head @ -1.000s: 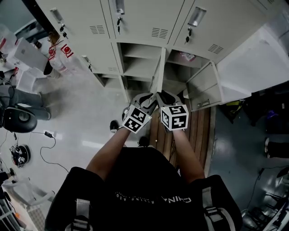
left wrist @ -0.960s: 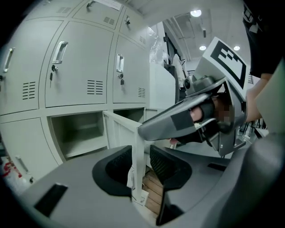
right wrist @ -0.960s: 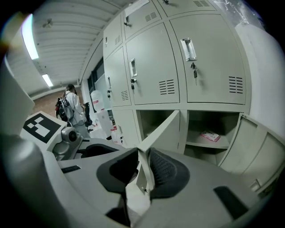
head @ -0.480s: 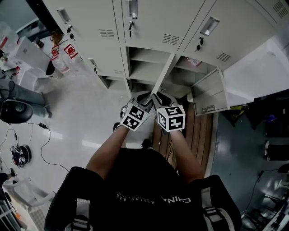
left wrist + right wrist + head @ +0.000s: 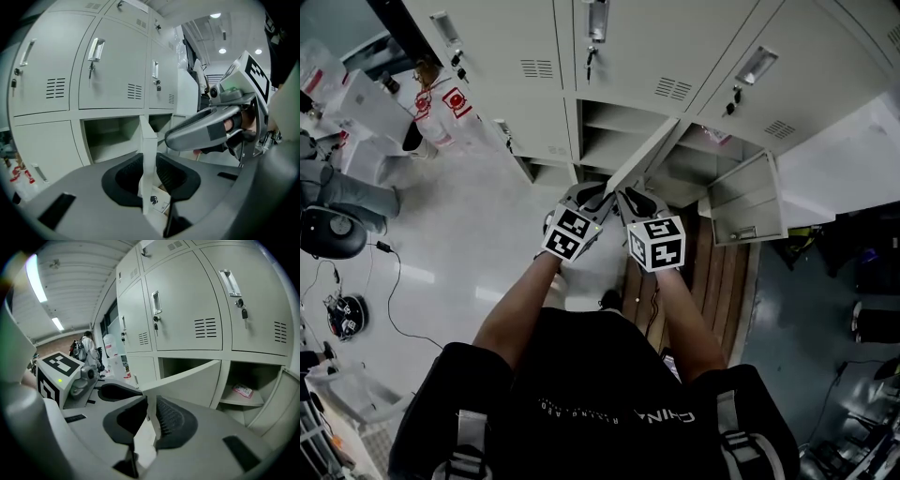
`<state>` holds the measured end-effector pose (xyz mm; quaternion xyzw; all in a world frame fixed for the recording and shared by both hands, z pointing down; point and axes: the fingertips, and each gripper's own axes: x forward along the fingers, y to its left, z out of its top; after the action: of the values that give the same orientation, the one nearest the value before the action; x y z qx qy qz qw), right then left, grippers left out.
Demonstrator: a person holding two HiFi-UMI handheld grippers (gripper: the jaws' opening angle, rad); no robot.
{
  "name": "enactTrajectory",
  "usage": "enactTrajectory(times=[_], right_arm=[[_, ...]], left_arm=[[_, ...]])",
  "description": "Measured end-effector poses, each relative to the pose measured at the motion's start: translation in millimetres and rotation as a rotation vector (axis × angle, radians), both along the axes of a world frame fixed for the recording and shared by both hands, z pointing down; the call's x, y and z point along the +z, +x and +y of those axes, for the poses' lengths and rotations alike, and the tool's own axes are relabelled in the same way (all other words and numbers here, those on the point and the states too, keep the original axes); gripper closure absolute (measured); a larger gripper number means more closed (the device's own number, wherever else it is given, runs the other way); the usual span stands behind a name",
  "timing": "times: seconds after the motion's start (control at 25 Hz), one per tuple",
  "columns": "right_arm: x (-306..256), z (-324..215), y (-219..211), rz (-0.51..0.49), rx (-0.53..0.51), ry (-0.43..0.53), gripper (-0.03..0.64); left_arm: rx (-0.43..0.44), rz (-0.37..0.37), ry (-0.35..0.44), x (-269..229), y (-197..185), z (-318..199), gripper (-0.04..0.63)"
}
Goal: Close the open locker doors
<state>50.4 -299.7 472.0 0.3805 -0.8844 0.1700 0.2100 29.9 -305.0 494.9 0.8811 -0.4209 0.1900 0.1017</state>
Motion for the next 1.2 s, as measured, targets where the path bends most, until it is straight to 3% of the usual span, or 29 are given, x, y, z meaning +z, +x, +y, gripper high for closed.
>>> enactTrajectory(times=[0.36, 0.72, 1.2], right_arm=[[23, -22, -19, 0.018, -0.032, 0.003, 0.545], [107, -48, -50, 0.098, -0.178, -0.047, 0.546], [168, -100, -91, 0.120, -0.237, -0.055, 0.552]], left_arm=[[0.005, -0.018, -0.001, -1, -35, -27, 0.499], [0.063, -0.024, 0.004, 0, -64, -62, 0.499], [0.103, -0.022, 0.027, 3, -82, -94, 0.497]])
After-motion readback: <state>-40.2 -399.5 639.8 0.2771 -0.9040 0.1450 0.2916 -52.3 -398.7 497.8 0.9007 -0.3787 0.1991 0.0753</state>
